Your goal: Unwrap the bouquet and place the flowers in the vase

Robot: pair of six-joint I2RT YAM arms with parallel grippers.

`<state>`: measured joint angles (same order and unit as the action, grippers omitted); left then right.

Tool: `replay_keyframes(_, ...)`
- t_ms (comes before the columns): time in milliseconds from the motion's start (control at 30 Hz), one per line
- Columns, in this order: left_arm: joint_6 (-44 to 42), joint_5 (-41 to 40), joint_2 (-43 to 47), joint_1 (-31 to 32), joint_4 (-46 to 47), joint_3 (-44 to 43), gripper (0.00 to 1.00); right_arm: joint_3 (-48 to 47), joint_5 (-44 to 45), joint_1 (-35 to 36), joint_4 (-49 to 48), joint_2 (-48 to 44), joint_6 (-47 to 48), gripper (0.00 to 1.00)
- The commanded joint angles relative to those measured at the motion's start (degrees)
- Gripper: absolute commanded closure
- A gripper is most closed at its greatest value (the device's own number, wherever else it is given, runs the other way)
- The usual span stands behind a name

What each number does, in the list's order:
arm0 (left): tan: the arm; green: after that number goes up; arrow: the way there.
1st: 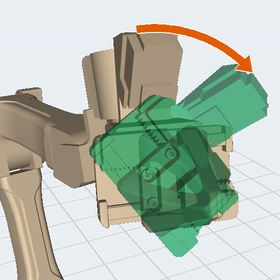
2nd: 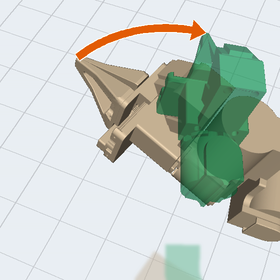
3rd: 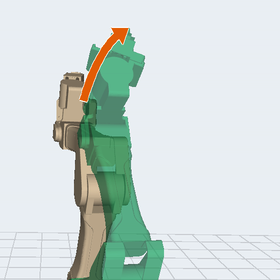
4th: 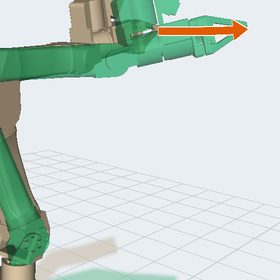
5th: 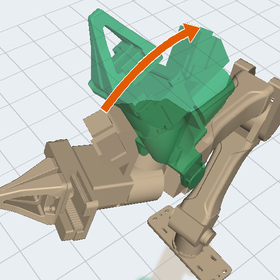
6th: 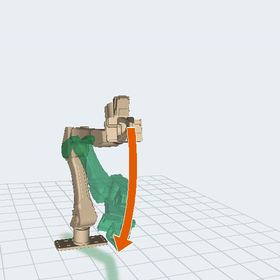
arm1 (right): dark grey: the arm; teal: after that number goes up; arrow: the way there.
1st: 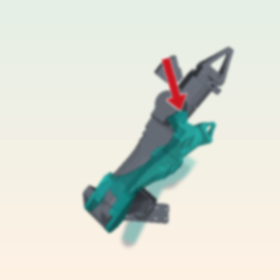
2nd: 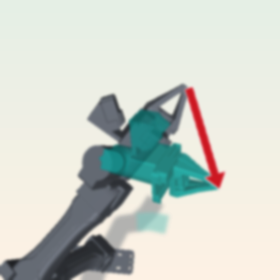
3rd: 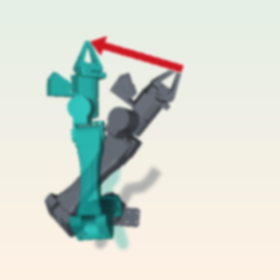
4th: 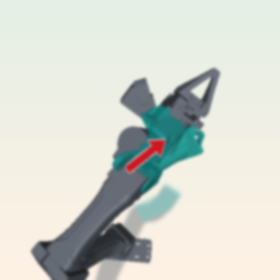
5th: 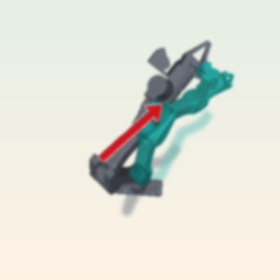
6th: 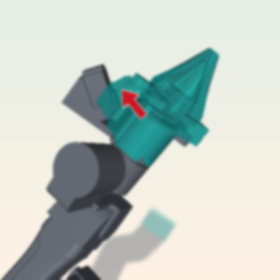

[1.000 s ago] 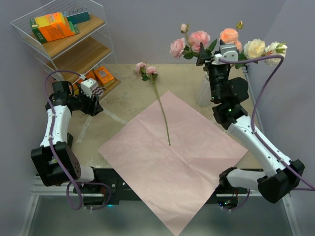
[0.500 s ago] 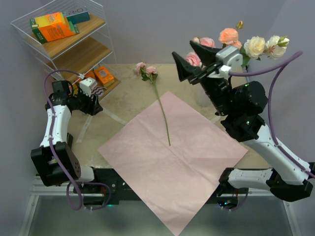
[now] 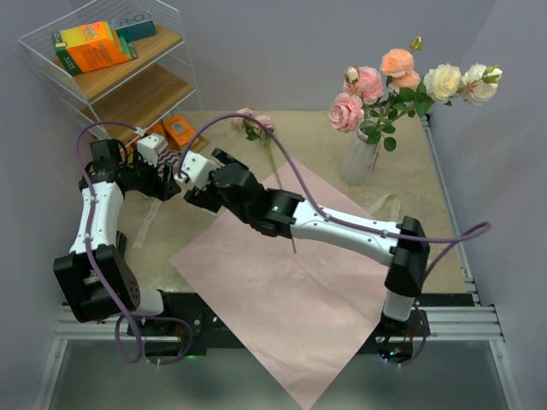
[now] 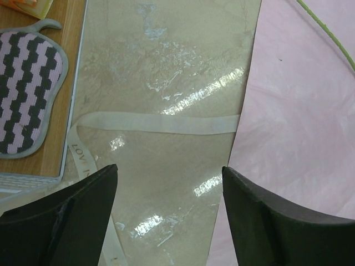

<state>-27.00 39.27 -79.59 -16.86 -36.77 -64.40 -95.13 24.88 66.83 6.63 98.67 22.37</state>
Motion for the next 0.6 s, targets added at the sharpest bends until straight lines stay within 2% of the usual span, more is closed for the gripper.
replay_keyframes(0,-0.2,-0.1,0.2,-0.5,2.4,0.0,0.17,-7.7,3.3,-2.1,5.6,5.9,-5.3,0.17)
replay_keyframes(133,-1.6,-0.3,0.5,-0.5,2.1,0.4,0.12,-12.7,6.4,-7.6,9.4,15.6,-11.6,0.19)
replay_keyframes(267,-2.7,-0.4,1.3,-0.6,2.0,1.2,0.04,-14.6,9.0,-12.1,14.1,20.9,-20.0,0.2)
replay_keyframes(333,-3.4,-0.1,1.5,-0.5,1.2,1.2,0.03,-14.6,9.7,-13.7,15.2,22.9,-21.6,0.21)
replay_keyframes(567,-5.9,0.0,2.4,-0.6,-0.3,1.0,0.02,-10.1,1.9,-20.3,13.3,23.9,-29.3,0.24)
